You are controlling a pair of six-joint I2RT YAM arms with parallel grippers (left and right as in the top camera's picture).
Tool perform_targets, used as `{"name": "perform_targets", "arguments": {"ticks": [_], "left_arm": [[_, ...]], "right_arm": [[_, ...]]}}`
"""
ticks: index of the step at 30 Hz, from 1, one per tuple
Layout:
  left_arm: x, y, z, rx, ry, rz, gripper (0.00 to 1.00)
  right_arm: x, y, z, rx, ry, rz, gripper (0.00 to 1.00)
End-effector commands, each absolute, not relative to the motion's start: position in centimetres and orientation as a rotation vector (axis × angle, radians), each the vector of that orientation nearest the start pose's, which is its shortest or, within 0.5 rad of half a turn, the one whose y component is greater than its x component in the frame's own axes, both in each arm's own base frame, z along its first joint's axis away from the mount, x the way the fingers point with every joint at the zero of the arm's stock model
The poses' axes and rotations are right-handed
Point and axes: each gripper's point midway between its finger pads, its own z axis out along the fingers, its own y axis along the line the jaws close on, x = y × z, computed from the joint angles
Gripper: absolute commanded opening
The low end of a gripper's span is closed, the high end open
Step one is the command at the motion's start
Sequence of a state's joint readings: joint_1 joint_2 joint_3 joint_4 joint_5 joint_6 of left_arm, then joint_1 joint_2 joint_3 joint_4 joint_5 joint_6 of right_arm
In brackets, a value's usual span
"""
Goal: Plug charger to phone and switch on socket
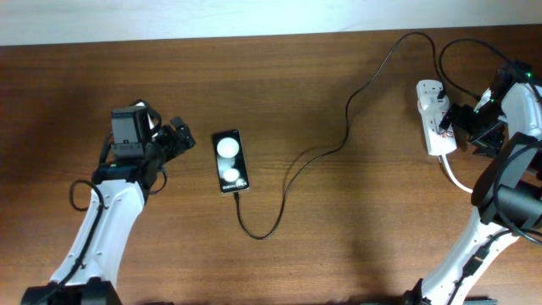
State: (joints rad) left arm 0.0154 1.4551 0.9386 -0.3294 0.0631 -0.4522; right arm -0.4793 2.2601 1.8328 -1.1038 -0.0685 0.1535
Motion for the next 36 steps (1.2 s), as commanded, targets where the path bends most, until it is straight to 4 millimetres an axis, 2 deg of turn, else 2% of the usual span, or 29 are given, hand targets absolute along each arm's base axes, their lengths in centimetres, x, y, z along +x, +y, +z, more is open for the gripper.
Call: {"name": "perform_targets", "arguments": {"ticks": [1, 3, 11, 18, 23, 29, 34, 36], "left_arm": [[39.2, -1.7, 12.8, -0.489, 2.373, -0.289, 0.99], [39.0, -2.3, 12.6, -0.474, 2.388, -0.292, 0.99], [38.5, -1.7, 11.9, -0.492, 2.403, -0.244, 0.99], [36.4, -1.1, 8.4, -0.495, 2.461, -0.18, 0.99], [35.5, -1.0, 7.2, -0.432, 2.48, -0.158, 0.99], [34.5, -1.4, 6.7, -0.262, 2.482, -0.133, 0.99], [34.6, -4.1, 8.3, 0.126, 2.407, -0.221, 0.99], [34.7, -4.8, 8.7, 0.197, 2.358, -0.248, 0.99]], "right_arm": [[40.4, -20.3, 3.6, 0.948, 2.912, 0.054, 0.99], [40.4, -20.3, 3.6, 0.948, 2.912, 0.054, 0.99], [40.4, -20.3, 3.6, 0.948, 2.912, 0.054, 0.99], [40.4, -20.3, 3.6, 0.948, 2.912, 0.054, 0.99], [40.4, -20.3, 3.6, 0.948, 2.912, 0.054, 0.99], [40.4, -20.3, 3.6, 0.948, 2.912, 0.054, 0.99], [40.4, -20.3, 3.6, 0.948, 2.912, 0.054, 0.99], [40.4, -20.3, 3.6, 0.948, 2.912, 0.054, 0.99]]}}
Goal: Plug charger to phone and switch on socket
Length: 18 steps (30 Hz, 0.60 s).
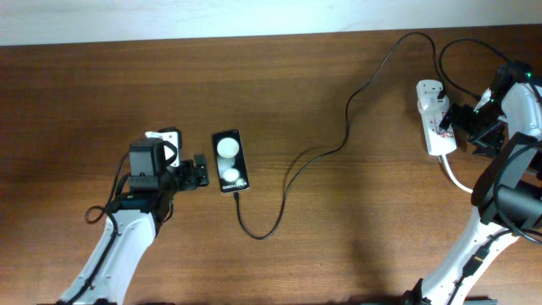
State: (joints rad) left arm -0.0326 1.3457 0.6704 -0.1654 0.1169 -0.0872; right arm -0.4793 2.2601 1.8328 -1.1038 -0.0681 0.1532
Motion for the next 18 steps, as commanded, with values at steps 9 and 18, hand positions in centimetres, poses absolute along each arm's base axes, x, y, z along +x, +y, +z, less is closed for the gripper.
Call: {"name": "perform_targets", "arguments": {"ticks": [9, 18], "left_arm": [[34.3, -4.9, 8.8, 0.211, 2.183, -0.236, 0.99], [31.7, -4.8, 7.4, 0.205, 2.124, -0.234, 0.99]], "right_arm": [[40.4, -20.3, 3.6, 0.948, 2.912, 0.054, 0.99], [40.4, -20.3, 3.6, 0.948, 2.912, 0.054, 0.99]]}}
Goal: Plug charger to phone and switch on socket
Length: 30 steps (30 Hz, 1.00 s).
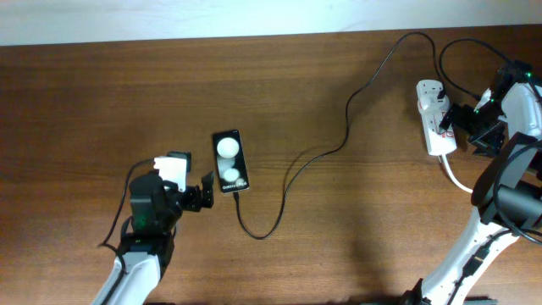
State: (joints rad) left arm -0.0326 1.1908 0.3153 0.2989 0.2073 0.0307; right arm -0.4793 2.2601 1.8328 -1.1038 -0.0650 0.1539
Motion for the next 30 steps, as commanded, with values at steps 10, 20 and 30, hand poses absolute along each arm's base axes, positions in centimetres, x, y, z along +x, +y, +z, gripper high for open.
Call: {"name": "perform_targets", "arguments": {"ticks": [10, 20, 30], "left_arm": [[27.7, -4.5, 5.9, 0.202, 2.053, -0.213, 0.99], [24.5, -3.4, 5.7, 0.165, 2.075, -0.153, 0.99], [24.8, -2.2, 13.1, 0.124, 1.756, -0.069, 0.99]], "right_arm": [[40.4, -20.3, 3.6, 0.948, 2.912, 0.054, 0.99], [40.4, -20.3, 3.6, 0.948, 2.912, 0.054, 0.99], [40.4, -20.3, 3.6, 0.948, 2.912, 0.054, 0.99]]}}
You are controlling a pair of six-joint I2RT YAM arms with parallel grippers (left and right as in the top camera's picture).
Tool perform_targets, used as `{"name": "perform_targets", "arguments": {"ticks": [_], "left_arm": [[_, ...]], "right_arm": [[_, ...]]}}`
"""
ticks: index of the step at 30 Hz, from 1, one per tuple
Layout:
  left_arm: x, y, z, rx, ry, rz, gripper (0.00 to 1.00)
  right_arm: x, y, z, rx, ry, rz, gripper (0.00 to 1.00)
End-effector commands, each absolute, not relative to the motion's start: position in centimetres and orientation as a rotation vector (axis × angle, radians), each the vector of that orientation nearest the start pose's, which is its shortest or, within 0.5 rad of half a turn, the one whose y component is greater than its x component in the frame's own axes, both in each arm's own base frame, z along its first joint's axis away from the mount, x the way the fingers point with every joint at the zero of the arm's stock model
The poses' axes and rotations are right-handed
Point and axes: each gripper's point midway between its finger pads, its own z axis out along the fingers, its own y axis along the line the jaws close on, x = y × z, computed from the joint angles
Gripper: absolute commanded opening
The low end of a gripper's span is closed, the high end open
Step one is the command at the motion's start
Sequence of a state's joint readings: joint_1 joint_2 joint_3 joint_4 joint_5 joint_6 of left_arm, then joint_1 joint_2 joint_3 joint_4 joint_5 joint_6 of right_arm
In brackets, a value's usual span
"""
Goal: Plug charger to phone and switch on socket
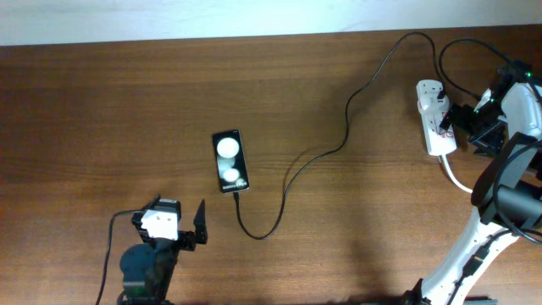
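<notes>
The black phone (230,161) lies face up left of the table's middle. The black charger cable (292,165) meets the phone's near end and runs in loops back to the white socket strip (434,127) at the far right. My left gripper (199,224) hangs near the table's front edge, well below and left of the phone, open and holding nothing. My right gripper (459,120) sits against the right side of the socket strip. Its jaws are too dark and small to read.
A white lead (457,180) leaves the socket strip toward the front right. Another black cable (461,47) loops at the back right corner. The cable's slack loop (257,233) lies on the wood right of my left gripper.
My left arm has drawn back toward the front edge, from beside the phone's near left corner to well below it. The phone, cable, socket and right arm have not moved.
My left gripper was first left of the phone and level with its far end, then close beside its left edge, then at its near left corner, and now far back near the front edge. The cable stayed at the phone's near end, and the right gripper stayed at the socket throughout.
</notes>
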State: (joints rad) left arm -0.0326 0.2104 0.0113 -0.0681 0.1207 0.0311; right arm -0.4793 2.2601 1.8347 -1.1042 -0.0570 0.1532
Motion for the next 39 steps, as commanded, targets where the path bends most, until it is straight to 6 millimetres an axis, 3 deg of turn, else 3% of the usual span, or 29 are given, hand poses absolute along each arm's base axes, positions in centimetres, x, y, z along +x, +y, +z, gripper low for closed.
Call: {"name": "perform_targets", "arguments": {"ticks": [1, 4, 39], "left_arm": [[24.8, -2.2, 13.7, 0.123, 1.73, -0.067, 0.99], [24.5, -2.1, 15.6, 0.118, 1.646, -0.058, 0.99], [24.5, -2.1, 15.8, 0.122, 1.639, -0.056, 0.99]], "right_arm": [[40.4, -20.3, 3.6, 0.948, 2.912, 0.054, 0.99], [40.4, -20.3, 3.6, 0.948, 2.912, 0.054, 0.99], [40.4, -20.3, 3.6, 0.948, 2.912, 0.054, 0.99]]}}
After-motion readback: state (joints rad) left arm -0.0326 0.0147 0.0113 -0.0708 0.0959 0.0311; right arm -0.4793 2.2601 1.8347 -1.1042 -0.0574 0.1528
